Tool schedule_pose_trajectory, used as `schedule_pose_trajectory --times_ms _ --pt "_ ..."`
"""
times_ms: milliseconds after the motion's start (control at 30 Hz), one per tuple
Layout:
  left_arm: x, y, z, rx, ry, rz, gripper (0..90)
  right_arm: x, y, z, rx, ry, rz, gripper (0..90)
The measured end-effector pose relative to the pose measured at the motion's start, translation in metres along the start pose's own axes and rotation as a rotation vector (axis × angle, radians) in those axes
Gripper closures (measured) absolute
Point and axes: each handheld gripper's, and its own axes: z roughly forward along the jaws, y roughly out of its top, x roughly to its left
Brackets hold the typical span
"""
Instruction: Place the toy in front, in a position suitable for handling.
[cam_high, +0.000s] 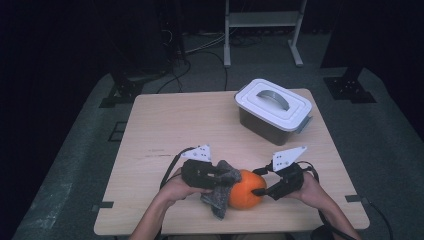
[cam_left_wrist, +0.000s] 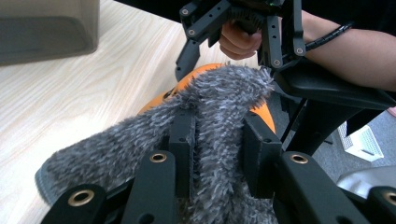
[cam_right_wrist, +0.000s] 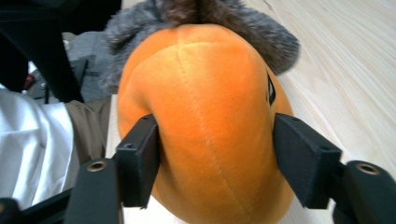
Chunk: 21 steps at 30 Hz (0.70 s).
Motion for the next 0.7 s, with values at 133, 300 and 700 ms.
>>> schedule_pose_trajectory --times_ms 133,300,700 --pt "0.003 0.002 0.006 -0.008 0.010 -0.025 68.3 0.000 -0.001 -0.002 -0.015 -0.054 0.048 30.0" --pt "0.005 0.006 0.008 -0.015 0.064 -0.049 68.4 0.002 0.002 -0.004 -0.015 -0.086 0.067 30.7" --pt "0.002 0.016 0.022 -0.016 0.062 -0.044 68.3 0.020 0.022 -0.004 0.042 -0.126 0.046 17.8"
